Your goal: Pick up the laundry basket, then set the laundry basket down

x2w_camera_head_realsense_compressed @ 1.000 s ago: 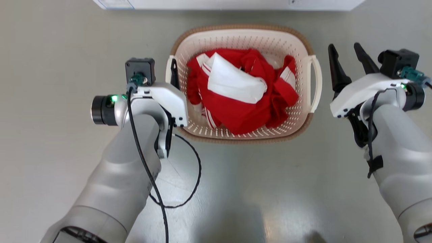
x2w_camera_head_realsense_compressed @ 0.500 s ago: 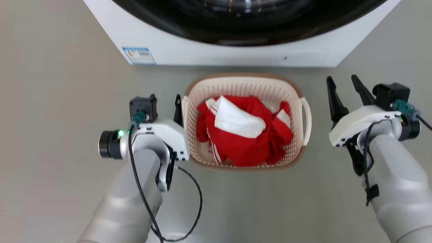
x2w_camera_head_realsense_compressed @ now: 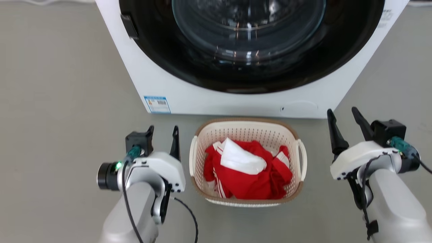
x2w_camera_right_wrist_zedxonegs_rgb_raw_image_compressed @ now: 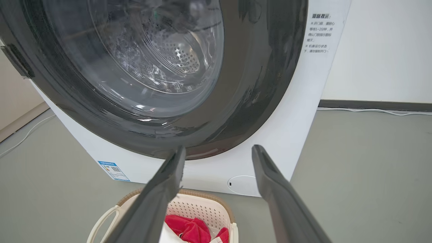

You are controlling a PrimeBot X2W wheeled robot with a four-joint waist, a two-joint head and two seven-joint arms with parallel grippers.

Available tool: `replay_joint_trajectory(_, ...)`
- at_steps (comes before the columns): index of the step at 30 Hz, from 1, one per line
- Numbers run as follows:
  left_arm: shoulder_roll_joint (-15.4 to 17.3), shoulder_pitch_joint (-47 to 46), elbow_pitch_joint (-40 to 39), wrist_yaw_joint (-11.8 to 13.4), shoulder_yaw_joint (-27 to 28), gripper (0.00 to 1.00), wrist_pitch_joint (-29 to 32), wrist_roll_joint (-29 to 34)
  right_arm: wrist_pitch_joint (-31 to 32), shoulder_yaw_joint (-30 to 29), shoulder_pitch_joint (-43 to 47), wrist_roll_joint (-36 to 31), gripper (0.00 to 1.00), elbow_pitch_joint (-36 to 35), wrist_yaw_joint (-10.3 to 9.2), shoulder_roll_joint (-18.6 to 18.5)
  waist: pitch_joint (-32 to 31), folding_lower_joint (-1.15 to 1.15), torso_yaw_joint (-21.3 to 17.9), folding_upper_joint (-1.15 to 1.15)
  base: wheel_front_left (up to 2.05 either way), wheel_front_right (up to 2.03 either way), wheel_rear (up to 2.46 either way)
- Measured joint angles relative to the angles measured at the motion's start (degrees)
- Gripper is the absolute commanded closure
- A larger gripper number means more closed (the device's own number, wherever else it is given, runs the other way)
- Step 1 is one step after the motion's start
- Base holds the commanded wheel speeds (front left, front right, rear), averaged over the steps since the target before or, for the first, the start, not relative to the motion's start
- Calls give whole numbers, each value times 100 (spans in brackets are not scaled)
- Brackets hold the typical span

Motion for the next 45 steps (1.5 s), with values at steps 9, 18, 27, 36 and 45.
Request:
replay_joint_trajectory(9,8,722,-516,-178,675,0,0,370,0,-183,657,-193,0,-479,0,73,-596,0,-17,0,0,0,0)
replay_joint_trajectory(18,19,1449,-994,-328,1213,0,0,560,0,-341,1267,-237,0,-853,0,103,-973,0,-71,0,0,0,0)
replay_joint_trajectory(27,29,1971,-1250,-428,1538,0,0,645,0,-521,1760,-297,0,-1017,0,147,-1233,0,-53,0,0,0,0)
replay_joint_trajectory(36,31,2187,-1507,-479,1789,0,0,681,0,-641,1954,-403,0,-1125,0,225,-1332,0,-73,0,0,0,0)
replay_joint_trajectory(45,7,2262,-1395,-547,1793,100,2,673,9,-643,2024,-461,100,-1016,-7,285,-1346,0,-80,0,0,0,0)
